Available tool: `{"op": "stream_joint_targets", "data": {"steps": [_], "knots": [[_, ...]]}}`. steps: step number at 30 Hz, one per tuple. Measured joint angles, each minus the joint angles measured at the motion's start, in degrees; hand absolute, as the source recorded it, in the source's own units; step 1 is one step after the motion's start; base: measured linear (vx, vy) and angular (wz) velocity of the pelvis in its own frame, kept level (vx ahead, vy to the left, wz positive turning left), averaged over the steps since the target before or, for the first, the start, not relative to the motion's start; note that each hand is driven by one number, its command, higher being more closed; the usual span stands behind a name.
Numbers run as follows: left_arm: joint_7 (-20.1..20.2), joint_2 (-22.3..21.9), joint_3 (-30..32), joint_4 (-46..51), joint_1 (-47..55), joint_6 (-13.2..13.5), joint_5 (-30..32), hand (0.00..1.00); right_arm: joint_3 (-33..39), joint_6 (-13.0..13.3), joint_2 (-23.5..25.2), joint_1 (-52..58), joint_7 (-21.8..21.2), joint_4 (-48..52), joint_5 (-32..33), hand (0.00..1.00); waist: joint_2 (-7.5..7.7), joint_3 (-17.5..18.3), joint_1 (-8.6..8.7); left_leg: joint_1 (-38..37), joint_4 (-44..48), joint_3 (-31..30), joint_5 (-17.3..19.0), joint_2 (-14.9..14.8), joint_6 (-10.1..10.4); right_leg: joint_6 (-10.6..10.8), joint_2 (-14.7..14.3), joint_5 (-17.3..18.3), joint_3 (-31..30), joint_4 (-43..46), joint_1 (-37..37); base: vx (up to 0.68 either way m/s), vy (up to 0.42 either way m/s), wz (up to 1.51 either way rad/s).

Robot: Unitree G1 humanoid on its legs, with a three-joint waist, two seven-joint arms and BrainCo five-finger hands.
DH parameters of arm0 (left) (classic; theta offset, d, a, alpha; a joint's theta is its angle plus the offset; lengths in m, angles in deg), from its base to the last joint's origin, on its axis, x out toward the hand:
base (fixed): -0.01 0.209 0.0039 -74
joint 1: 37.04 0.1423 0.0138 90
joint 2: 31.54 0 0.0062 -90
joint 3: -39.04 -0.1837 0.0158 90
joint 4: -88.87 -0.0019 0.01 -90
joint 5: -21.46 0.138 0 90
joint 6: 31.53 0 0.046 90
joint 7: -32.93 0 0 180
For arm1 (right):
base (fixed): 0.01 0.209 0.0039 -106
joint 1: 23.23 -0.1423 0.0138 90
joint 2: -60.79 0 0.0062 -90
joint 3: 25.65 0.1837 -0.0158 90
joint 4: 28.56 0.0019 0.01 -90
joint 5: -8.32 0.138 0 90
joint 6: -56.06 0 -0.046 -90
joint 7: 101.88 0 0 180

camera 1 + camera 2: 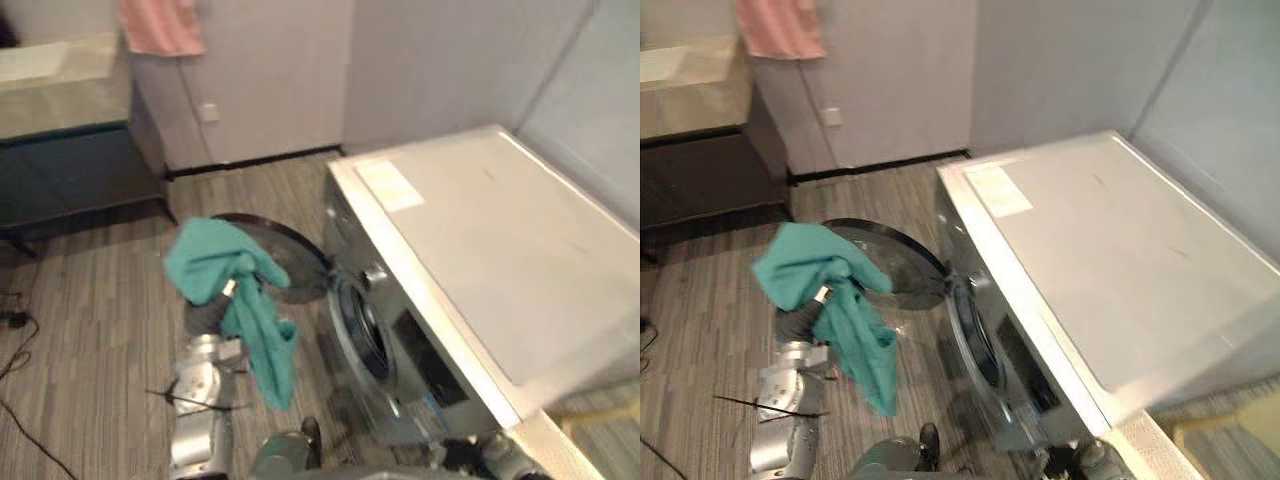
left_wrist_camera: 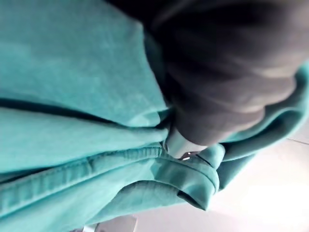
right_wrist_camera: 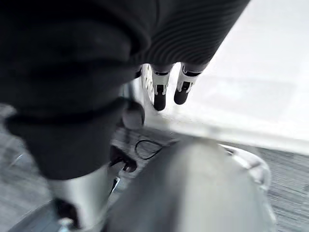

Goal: Pick up the laundry basket with both hands and put the clothes into the washing machine.

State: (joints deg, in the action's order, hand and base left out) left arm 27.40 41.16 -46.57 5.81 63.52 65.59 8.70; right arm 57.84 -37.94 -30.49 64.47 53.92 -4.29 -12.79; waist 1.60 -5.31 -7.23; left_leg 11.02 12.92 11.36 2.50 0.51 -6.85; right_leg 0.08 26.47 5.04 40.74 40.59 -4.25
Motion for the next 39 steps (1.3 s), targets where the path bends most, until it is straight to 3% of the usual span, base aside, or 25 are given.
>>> {"op": "stream_joint_targets", "data": {"steps": [2,5,9,14,17,18,20,24,25,28,30,31,32,33,35,37,38,39], "knots": [[-0.25,1.4,-2.88,-4.91,0.68,-0.22,0.05,1.0,3.78,-0.06,1.06,2.24,4.16,-3.34,-0.71,0.0,0.08,-0.11,0.49,-2.83,-2.79,-3.86,-0.69,1.96,0.71,1.9,-6.01,6.93,-6.46,0.28,4.53,0.11,0.142,0.96],[0.81,1.37,-5.77,-5.7,3.87,-0.51,0.17,1.0,6.73,0.84,1.29,6.04,5.38,-3.18,-2.5,0.0,0.28,-0.51,1.81,-3.77,-4.77,-7.06,-0.52,5.13,0.52,2.76,-8.29,10.45,-4.2,-6.55,7.41,0.07,0.075,0.71],[3.54,1.51,-8.32,-7.61,4.18,-0.84,0.18,1.0,13.66,0.82,1.27,7.2,5.47,-3.07,-4.3,0.0,-1.94,-1.81,1.55,-4.22,-4.51,-9.48,-1.51,4.42,1.53,2.82,-13.08,10.22,-8.9,-12.46,8.3,0.09,0.063,0.32],[5.81,1.37,-9.3,-7.6,4.02,-1.83,1.2,1.0,14.98,-1.56,3.26,7.52,7.09,-0.13,-6.77,0.0,-1.93,-1.91,1.81,-6.02,-7.77,-10.06,-3.4,4.33,1.91,2.48,-16.01,10.43,-16.53,-16.04,7.3,0.0,-0.013,0.03],[6.65,0.75,-9.27,-7.59,3.92,-1.91,1.38,1.0,14.29,-1.49,4.64,8.12,7.94,2.08,-6.76,0.0,-1.22,-1.93,1.95,-6.28,-8.68,-8.84,-3.24,4.37,1.77,2.44,-17.27,10.11,-18.1,-18.88,5.79,-0.05,-0.065,0.0],[6.66,0.88,-9.26,-7.58,3.77,-1.91,1.86,1.0,12.91,-1.46,5.23,8.1,8.04,2.44,-6.77,0.0,-0.23,-2.0,1.92,-5.52,-7.7,-8.66,-3.25,4.85,1.79,3.32,-17.62,8.28,-18.04,-21.02,4.19,-0.07,-0.083,0.01],[6.57,1.0,-9.02,-7.67,3.79,-2.19,2.1,1.0,10.39,-1.55,5.89,7.99,8.08,3.23,-6.75,0.0,0.82,-2.06,1.95,-5.49,-7.63,-8.82,-3.27,5.06,1.82,4.27,-17.56,8.02,-17.89,-22.21,3.63,-0.05,-0.096,0.02],[5.89,0.99,-8.21,-8.93,3.8,-2.33,2.06,1.0,4.41,-1.56,5.28,6.77,7.1,4.45,-7.06,0.0,0.68,-1.7,2.42,-4.14,-6.5,-7.8,-3.41,3.59,2.05,4.16,-18.88,7.98,-18.89,-22.88,4.6,-0.02,-0.123,-0.09],[5.39,1.02,-7.64,-9.77,3.77,-2.33,1.91,1.0,3.14,-1.56,4.9,6.03,6.5,5.13,-7.59,0.0,0.26,-1.58,3.31,-2.55,-3.5,-7.2,-2.21,2.48,2.58,4.03,-20.0,7.93,-19.03,-23.84,4.71,0.01,-0.145,-0.23],[5.12,1.18,-5.57,-13.55,4.45,-2.74,1.3,1.0,1.56,-1.42,4.42,5.8,5.7,6.87,-7.67,0.0,-1.33,-1.29,2.83,0.33,6.07,-3.24,3.12,-2.16,6.39,2.36,-23.42,7.7,-23.25,-25.57,4.28,0.01,-0.112,-0.64],[5.1,2.1,-4.76,-15.61,4.38,-3.61,1.08,1.0,1.91,-1.17,3.65,5.38,5.21,7.12,-6.95,0.0,-1.99,-1.15,3.39,1.29,10.61,-2.25,4.0,-3.55,7.8,1.58,-23.93,7.76,-25.21,-25.51,4.31,0.01,-0.088,-0.57],[5.1,2.45,-4.78,-16.38,4.07,-4.18,1.05,1.0,4.25,-1.11,2.77,5.98,5.05,7.11,-5.9,0.0,-1.35,-1.23,3.72,3.09,13.76,-2.41,3.94,-3.63,8.14,0.96,-23.33,7.41,-26.45,-25.52,4.32,0.0,-0.089,-0.56],[5.19,2.25,-4.74,-16.41,4.08,-4.32,1.01,1.0,7.53,-1.05,1.75,6.55,4.55,7.38,-4.98,0.0,-1.6,-1.23,3.63,4.77,19.36,-2.99,5.61,-4.65,6.03,0.47,-22.39,6.86,-26.79,-25.34,4.46,0.01,-0.054,-0.59],[5.22,2.31,-4.57,-16.59,4.08,-4.38,0.97,1.0,9.41,-1.05,1.24,6.85,4.14,8.11,-4.11,0.0,-1.64,-1.22,3.68,5.42,21.83,-3.58,6.64,-5.61,5.32,0.46,-22.07,6.86,-27.37,-25.22,4.41,0.05,-0.004,-0.67],[5.47,2.57,-3.5,-16.93,4.05,-4.4,0.99,1.0,14.81,-0.23,-0.75,8.36,2.76,8.69,-1.2,0.0,-1.31,-1.14,4.34,5.41,22.62,-7.88,8.51,-7.83,7.14,0.97,-20.74,7.04,-31.22,-24.58,4.67,0.09,0.132,-0.58],[5.57,2.46,-2.4,-17.96,4.02,-4.27,1.03,1.0,20.51,1.15,-3.83,8.58,2.6,8.37,1.8,0.0,-1.74,-0.66,5.68,4.66,16.71,-14.98,7.56,-8.33,8.51,3.91,-19.53,6.32,-33.62,-23.49,5.74,0.08,0.282,-0.39],[5.54,2.28,-1.75,-19.21,4.44,-4.26,1.08,1.0,25.25,0.7,-7.57,8.67,2.58,8.17,5.19,0.0,-3.59,0.35,6.35,2.86,11.93,-20.31,6.0,-9.43,11.05,5.89,-19.8,6.76,-35.0,-22.65,7.08,0.14,0.494,-0.67],[5.42,3.19,-0.59,-22.49,4.1,-4.23,1.13,1.0,30.82,-0.54,-11.45,9.08,2.55,9.27,10.12,0.0,-2.93,1.14,6.62,1.96,11.43,-19.37,8.06,-8.2,15.05,8.05,-18.57,7.44,-38.79,-22.01,7.93,0.12,0.434,-0.66]]}}
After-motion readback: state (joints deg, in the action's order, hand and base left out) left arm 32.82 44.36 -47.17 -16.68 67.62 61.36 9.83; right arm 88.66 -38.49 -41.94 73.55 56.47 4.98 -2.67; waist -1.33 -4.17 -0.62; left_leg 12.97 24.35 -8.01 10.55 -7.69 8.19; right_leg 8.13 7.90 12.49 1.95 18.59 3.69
